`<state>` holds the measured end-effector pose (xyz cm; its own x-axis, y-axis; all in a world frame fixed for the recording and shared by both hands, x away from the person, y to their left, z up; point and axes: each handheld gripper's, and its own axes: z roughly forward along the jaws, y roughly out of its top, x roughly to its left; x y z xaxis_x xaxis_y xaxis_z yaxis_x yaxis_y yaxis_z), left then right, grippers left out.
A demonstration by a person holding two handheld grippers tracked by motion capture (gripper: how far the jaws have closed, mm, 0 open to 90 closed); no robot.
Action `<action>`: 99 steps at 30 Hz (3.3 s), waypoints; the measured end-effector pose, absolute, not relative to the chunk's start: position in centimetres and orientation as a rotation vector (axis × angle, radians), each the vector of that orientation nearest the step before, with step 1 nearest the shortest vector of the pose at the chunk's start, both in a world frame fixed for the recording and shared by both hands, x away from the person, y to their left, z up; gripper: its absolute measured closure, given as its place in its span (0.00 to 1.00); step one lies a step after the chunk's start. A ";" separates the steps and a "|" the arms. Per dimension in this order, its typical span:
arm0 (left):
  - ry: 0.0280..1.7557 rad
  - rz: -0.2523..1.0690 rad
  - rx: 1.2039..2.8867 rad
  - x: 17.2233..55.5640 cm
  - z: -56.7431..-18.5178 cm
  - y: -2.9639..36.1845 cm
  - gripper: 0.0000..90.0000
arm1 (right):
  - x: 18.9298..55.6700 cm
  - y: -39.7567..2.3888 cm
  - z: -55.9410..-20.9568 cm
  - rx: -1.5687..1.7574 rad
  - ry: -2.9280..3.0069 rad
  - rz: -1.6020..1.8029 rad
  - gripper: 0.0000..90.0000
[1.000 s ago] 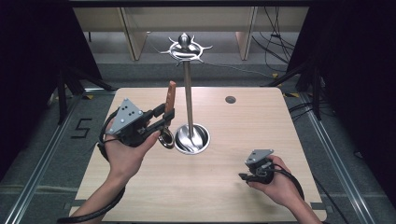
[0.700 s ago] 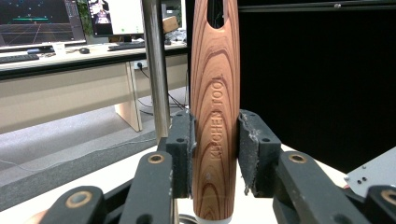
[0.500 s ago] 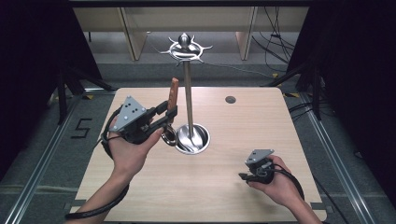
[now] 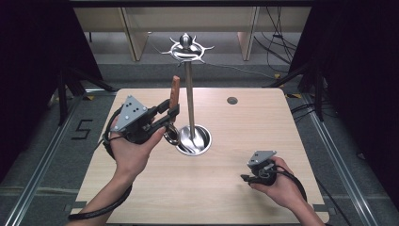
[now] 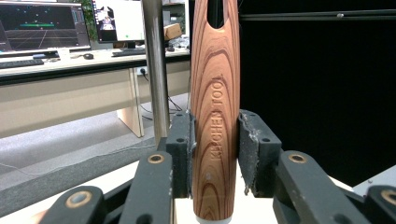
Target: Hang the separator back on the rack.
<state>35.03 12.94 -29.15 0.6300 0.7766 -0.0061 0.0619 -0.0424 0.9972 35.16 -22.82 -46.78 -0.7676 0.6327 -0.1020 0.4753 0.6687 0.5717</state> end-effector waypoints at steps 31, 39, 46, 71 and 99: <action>0.800 0.742 1.470 35.8 -28.5 11.9 0.75 | 35.1 -22.7 -46.7 0.877 2.592 0.764 0.56; 0.815 0.780 1.465 36.1 -28.0 11.2 0.74 | 35.1 -22.7 -46.7 0.870 2.595 0.761 0.56; 0.852 0.844 1.455 36.4 -27.9 10.7 0.74 | 35.0 -22.7 -46.8 0.887 2.600 0.764 0.56; 0.919 0.937 1.445 38.1 -28.3 8.7 0.74 | 35.1 -22.7 -46.6 0.866 2.627 0.747 0.56; 0.830 0.775 1.653 35.9 -30.8 13.0 0.60 | 35.0 -22.7 -46.8 0.866 2.602 0.759 0.55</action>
